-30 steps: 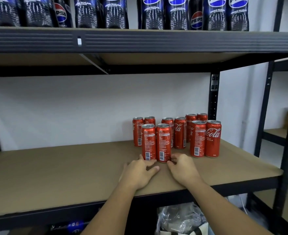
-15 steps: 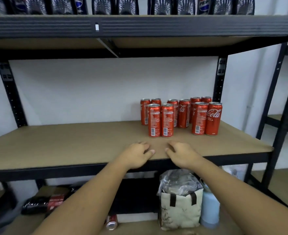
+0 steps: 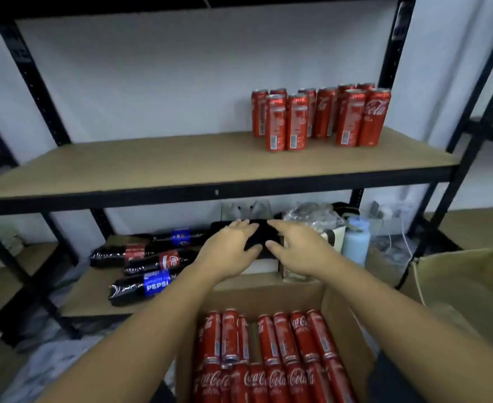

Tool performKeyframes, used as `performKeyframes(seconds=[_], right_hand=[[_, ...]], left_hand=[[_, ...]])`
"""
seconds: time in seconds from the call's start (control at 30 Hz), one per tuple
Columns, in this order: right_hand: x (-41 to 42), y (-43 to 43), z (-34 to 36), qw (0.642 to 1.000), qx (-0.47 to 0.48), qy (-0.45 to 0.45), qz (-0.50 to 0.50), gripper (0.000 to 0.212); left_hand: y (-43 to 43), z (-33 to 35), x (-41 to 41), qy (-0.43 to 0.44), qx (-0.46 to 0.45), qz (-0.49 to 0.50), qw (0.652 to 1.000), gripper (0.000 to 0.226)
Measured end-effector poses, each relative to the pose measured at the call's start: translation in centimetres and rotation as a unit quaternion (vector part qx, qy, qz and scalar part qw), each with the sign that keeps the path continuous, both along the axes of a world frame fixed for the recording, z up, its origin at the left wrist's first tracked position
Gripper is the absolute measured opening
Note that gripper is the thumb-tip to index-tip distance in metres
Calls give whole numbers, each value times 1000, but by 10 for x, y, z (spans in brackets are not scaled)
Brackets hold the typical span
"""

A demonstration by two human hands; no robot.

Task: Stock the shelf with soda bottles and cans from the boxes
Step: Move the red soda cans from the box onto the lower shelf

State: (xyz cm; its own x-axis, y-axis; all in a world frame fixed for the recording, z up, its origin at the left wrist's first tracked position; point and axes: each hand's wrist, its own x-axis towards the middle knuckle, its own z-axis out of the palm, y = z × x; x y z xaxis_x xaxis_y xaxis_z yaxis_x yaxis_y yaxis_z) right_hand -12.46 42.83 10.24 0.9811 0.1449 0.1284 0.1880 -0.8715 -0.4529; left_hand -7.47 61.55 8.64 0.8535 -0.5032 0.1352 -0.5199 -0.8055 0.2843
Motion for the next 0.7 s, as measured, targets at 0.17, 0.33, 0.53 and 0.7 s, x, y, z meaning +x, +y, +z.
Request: performKeyframes(seconds=[0.17,0.33,0.53,0.7], right_hand=[[-43,43,-106,987,-1,161,2,49],[-51,69,-175,966,39,257,-4,31],[-49,86,-241,920,122,371,-29,39],[-46,85,-289,891,162,421,-51,44]], left_hand=[[31,-95,-29,162,67,43,984,41],[51,-150,-31,247,117,32,961,33],[56,-202,-9,313,128,48,940,52],[57,-251,7,338,101,95,931,85]])
